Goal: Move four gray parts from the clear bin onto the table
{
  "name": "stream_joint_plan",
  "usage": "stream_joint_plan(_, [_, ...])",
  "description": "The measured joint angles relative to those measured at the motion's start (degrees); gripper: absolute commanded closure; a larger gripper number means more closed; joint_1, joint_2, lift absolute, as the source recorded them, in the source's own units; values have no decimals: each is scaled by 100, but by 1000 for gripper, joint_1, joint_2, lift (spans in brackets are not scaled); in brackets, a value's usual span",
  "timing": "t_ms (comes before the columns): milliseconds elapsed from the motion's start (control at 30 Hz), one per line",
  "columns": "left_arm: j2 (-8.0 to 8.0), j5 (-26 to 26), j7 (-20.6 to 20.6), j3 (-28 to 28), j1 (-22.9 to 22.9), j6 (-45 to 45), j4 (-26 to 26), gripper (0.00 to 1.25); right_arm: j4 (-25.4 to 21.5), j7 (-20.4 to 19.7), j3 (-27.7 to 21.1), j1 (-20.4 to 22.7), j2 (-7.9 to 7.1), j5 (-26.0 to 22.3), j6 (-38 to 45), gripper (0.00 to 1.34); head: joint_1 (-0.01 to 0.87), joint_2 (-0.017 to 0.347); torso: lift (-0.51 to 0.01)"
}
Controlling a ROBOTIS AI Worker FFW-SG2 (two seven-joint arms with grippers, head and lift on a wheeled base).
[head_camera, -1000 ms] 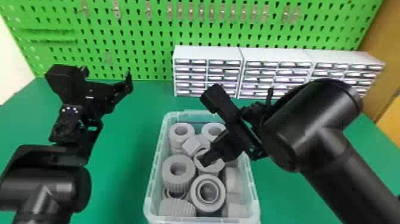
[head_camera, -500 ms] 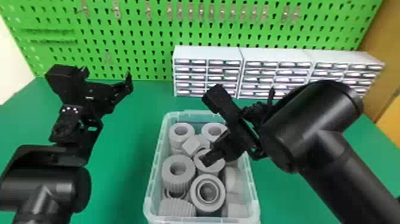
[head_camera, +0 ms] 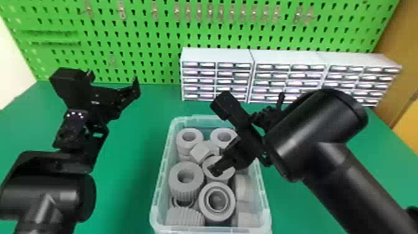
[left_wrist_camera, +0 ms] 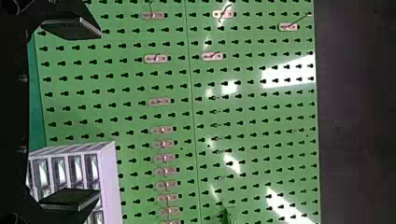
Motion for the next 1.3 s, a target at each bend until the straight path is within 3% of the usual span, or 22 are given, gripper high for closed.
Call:
stream_joint_plan(200, [0,0,3,2,1,11,0,90,210,270,126,-99,92,369,-168,375,686,26,-50])
stream_joint_plan(500, [-16,24,22,37,5,46,0,90,587,301,321,-311,284,467,-433,375,686,26,-50])
stream_joint_plan(1300, [-62,45,18,71,-50,56,0,90,1927,351,916,-809,601,145,-1357,374,686,26,-50])
